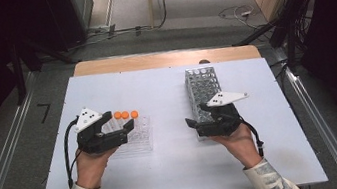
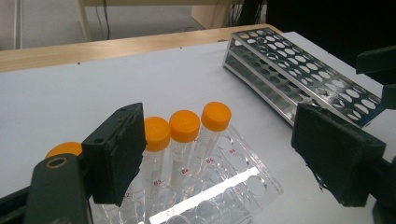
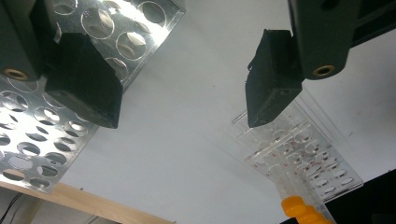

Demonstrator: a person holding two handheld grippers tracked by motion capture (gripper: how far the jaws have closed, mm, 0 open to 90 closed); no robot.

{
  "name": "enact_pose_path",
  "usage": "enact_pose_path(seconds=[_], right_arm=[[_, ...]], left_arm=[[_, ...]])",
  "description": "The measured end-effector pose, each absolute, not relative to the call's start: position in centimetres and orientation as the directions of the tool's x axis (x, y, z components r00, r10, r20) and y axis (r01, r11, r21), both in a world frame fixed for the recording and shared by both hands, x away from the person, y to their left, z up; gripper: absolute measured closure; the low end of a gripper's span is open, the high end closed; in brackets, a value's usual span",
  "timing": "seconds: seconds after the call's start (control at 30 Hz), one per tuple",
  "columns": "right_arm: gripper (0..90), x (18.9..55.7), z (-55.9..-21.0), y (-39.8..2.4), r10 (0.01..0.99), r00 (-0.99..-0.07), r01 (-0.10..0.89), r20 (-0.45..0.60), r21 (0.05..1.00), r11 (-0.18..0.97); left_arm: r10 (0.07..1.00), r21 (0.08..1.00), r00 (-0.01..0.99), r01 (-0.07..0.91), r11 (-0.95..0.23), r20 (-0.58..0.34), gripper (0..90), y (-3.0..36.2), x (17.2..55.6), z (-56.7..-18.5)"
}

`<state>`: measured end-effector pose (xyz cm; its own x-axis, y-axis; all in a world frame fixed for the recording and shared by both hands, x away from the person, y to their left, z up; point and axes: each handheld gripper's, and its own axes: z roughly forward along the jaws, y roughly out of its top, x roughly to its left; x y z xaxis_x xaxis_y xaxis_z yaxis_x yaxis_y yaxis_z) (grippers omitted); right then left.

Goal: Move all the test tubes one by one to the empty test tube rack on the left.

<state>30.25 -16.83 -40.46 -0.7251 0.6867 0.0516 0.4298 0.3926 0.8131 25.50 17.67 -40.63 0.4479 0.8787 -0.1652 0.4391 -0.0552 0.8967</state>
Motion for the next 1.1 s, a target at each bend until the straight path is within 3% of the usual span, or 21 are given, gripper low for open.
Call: enact_pose_path(seconds=[1.1], right_arm=[[25.5, 29.1, -40.1, -21.8, 0.745, -0.664, 0.450, 0.061, 0.829, 0.333]], left_arm=[[0.903, 0.913, 0.410, 0.404, -0.054, -0.128, 18.3, 18.8, 23.7, -40.6]])
